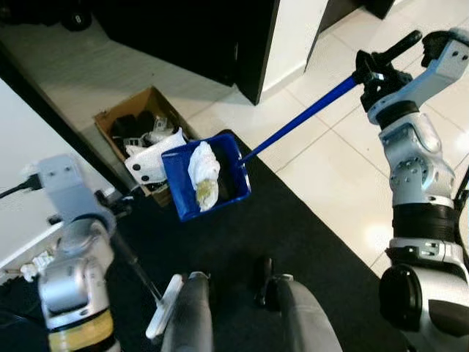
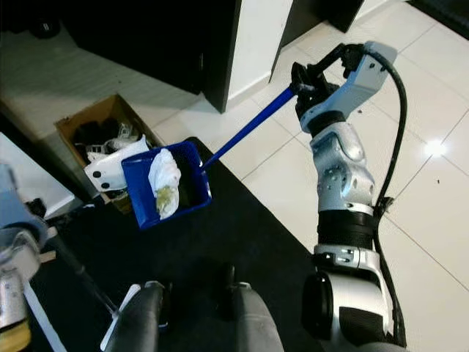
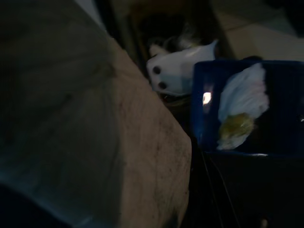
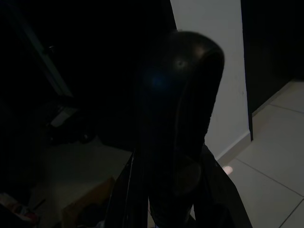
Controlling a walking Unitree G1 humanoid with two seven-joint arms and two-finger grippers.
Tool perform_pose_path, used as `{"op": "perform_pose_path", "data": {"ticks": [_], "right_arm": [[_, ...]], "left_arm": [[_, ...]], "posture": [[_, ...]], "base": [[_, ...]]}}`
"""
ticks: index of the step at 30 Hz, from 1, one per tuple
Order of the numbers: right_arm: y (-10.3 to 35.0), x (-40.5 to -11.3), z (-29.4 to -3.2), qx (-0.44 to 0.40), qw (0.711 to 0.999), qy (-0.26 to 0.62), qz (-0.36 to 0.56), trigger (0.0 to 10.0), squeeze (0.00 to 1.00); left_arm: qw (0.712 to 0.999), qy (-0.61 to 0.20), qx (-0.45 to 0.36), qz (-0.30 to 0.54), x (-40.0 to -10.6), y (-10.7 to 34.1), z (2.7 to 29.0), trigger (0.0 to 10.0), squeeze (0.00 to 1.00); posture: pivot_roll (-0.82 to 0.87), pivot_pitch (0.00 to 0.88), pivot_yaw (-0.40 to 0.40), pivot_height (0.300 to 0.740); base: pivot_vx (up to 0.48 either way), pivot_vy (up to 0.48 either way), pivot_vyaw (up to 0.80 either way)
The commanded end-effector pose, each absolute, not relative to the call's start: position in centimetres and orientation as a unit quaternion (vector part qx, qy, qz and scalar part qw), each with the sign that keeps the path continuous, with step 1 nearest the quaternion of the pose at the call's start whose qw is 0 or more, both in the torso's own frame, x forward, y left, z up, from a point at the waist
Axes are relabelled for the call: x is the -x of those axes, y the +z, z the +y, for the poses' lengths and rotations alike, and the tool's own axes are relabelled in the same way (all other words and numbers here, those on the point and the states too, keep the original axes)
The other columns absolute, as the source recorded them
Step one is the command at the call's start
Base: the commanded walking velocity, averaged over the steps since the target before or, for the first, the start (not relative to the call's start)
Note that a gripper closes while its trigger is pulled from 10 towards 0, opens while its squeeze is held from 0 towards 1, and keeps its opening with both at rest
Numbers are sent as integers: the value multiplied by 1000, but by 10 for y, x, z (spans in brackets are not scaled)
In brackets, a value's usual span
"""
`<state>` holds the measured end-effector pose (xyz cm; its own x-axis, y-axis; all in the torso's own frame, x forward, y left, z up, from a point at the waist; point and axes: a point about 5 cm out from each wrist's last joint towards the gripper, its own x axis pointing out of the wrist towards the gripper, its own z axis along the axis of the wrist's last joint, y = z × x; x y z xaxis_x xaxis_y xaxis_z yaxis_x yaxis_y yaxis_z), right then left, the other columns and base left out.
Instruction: Sweep floor
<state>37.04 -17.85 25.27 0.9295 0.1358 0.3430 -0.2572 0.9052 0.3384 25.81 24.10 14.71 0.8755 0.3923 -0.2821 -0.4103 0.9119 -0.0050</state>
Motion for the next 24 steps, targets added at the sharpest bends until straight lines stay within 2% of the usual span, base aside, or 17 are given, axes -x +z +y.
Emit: {"op": "perform_pose_path", "data": {"ticks": [1,14,24], "right_arm": [[267,-363,-179,-206,952,107,-201,10000,0],[281,-364,-179,-226,942,105,-226,10000,0],[278,-363,-177,-223,944,107,-219,10000,0]], "left_arm": [[967,219,20,130,-258,145,238,10000,0],[971,224,-3,87,-264,152,232,10000,0],[969,233,-2,84,-266,150,232,10000,0]], "posture": [[89,215,-20,740],[90,209,-25,740],[89,208,-26,740]], "base": [[0,0,0],[0,0,0],[307,0,0]]}}
